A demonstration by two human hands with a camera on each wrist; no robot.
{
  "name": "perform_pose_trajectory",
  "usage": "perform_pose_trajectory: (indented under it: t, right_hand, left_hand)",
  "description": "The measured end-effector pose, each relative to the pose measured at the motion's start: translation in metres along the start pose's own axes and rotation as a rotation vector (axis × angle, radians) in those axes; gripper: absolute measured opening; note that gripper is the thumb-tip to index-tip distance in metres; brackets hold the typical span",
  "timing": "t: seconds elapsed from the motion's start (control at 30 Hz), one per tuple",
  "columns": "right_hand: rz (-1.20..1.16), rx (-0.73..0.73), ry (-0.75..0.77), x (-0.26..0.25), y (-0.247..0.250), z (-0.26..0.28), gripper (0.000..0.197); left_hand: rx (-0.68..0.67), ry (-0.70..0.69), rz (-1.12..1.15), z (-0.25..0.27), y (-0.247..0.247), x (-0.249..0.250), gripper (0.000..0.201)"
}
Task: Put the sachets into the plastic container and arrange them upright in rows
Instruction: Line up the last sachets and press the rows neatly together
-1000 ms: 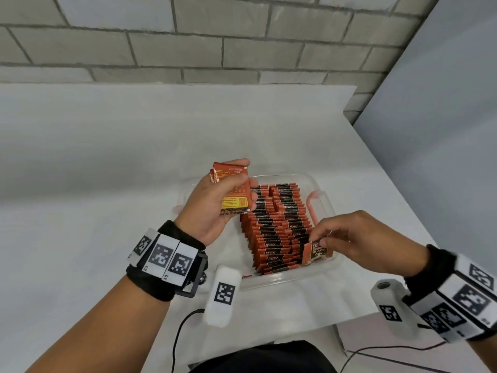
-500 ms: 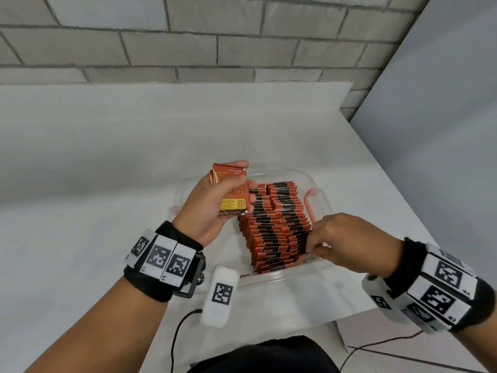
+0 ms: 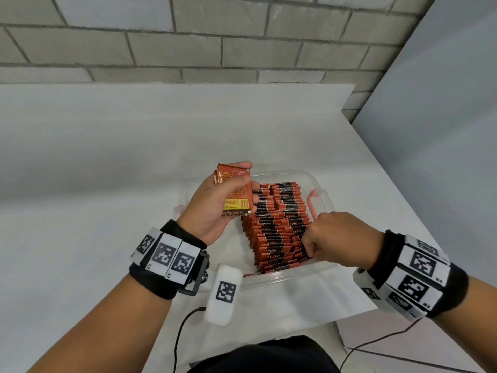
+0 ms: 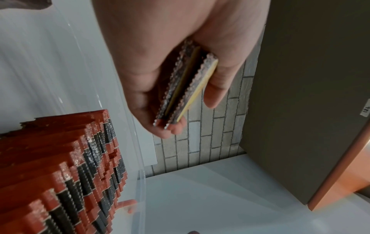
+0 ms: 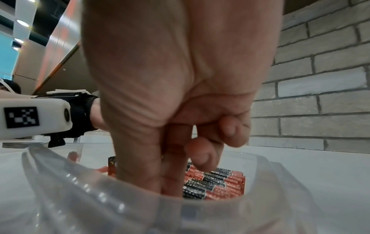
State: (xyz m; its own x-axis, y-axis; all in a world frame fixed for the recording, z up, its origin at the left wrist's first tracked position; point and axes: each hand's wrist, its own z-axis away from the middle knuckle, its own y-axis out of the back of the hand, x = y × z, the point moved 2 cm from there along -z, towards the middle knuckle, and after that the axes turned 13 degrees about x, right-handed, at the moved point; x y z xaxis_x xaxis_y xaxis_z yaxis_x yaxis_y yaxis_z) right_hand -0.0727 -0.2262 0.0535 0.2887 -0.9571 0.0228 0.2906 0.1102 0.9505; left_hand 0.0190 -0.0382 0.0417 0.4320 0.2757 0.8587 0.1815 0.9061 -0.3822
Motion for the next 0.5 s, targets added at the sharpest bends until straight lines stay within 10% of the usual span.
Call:
perform_pose_trajectory:
  t: [0.5]
  right_hand:
    - [-0.085, -0.020, -0.090, 0.0090, -0.0079, -0.0055, 0.007]
  left_hand:
    - [-0.006, 0.056, 0.082, -0.0047, 0.0014, -0.0028, 0.027]
